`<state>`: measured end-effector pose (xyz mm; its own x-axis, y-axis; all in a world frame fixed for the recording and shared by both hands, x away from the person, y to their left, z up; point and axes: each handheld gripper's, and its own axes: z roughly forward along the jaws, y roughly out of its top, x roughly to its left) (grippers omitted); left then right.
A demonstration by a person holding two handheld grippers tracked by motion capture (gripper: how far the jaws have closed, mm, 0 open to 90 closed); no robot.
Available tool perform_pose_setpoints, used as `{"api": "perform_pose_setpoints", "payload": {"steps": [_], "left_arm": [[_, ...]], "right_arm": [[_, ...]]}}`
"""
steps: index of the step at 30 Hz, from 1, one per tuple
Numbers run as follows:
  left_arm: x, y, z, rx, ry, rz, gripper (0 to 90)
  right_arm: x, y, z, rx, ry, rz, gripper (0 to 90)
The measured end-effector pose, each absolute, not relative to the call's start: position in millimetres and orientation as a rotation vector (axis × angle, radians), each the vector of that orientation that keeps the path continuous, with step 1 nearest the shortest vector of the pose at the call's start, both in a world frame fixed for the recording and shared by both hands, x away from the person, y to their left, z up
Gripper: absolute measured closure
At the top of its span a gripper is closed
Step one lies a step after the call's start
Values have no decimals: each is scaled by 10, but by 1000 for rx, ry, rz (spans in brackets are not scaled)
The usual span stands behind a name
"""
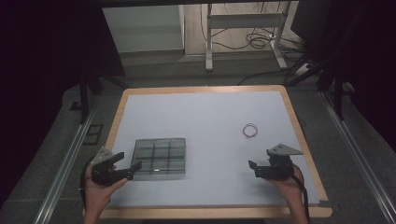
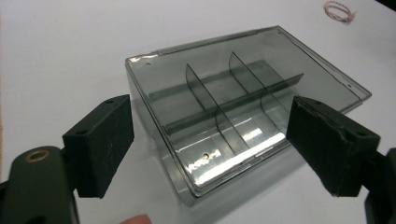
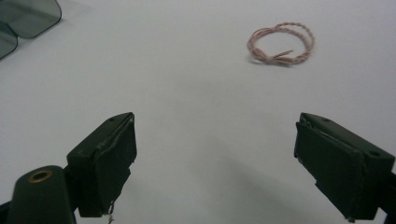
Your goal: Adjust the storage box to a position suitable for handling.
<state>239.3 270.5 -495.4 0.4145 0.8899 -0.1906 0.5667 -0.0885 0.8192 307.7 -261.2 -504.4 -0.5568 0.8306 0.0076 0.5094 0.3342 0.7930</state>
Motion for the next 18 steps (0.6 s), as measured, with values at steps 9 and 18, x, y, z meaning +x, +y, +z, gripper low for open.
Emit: {"api": "perform_pose_setpoints", "payload": {"steps": [9,18], "left_arm": [[2393,2692,-4934,1765,1251,455,157],[2379,2621,-4891,1790,1202,447,167]], "right_arm": [[3086,-2661,-4996,1182,2144,1099,163],[3026,-2661,-5008,1187,2126,1069,180]]}}
